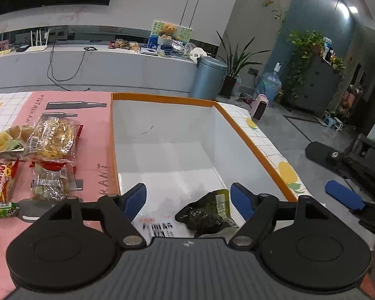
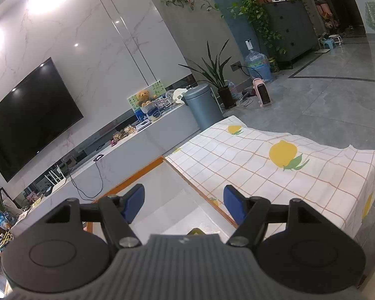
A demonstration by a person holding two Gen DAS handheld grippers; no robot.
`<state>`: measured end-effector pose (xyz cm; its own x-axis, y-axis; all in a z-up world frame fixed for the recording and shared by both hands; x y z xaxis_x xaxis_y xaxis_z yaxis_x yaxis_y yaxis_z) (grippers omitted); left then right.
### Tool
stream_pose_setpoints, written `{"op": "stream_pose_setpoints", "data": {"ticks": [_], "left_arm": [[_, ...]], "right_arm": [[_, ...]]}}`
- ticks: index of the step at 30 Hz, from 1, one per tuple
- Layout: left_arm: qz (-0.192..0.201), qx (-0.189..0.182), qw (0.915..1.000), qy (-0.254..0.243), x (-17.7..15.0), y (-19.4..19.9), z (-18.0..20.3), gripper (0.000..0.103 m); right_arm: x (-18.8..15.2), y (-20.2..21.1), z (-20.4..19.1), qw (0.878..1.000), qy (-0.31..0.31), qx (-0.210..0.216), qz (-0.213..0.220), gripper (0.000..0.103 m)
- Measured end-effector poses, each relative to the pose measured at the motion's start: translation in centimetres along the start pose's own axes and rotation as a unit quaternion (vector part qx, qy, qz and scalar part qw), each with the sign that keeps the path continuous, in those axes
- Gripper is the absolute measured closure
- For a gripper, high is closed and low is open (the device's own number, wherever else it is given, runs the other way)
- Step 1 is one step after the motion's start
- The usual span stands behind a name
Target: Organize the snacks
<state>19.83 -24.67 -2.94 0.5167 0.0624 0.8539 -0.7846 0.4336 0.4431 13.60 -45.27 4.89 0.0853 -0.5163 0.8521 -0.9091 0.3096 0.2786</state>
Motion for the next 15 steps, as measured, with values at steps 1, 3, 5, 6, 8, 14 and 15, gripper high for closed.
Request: {"op": "stream_pose_setpoints", "data": {"ticks": [1,3,5,6,8,14,15], "left_arm": [[0.001,-0.002,1.0000,0.001,0.1,0.2,0.0,0.013],[0.006,-0.002,1.0000,0.003,0.6,0.8,-0.2,0.013],[0.010,0.001,0.9999,0.002,0.9,1.2,-0.4,0.013],[0.013,0.002,0.9999,0.002,1.2,1.7,-0.6,0.013],[0.019,0.004,0.9998,0.002,1.7,2.4,-1.0,0.013],[0.038,0.020,0.9990,0.006,3.3,5.0,-3.3,0.013],[0.042,0.025,0.9988,0.006,3.5,5.5,-3.8,0.013]], "right_arm": [[-0.1,0.0,-0.1,1.000,0.002,0.000,-0.001,0.034],[-0.2,0.0,-0.4,1.000,0.007,0.003,-0.002,0.034],[-0.3,0.0,-0.7,1.000,0.013,0.008,-0.002,0.034],[-0.4,0.0,-0.9,1.000,0.018,0.012,-0.002,0.034],[-0.5,0.0,-1.4,0.999,0.027,0.019,-0.001,0.034],[-1.6,-0.2,-4.0,0.996,0.053,0.069,-0.006,0.034],[-1.9,-0.1,-4.5,0.995,0.057,0.081,-0.006,0.034]]}}
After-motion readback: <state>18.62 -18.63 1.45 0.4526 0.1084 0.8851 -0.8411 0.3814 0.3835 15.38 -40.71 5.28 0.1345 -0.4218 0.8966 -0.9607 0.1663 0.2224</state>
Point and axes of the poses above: each gripper's, at about its wrist camera, not at the fingertips, and y roughly against the way its jaws point, z to its right, x to its top, the point moved 9 cm from there along -y, roughly the way its jaws point, and after that the axes turned 11 degrees about z, right-handed, at the moved point
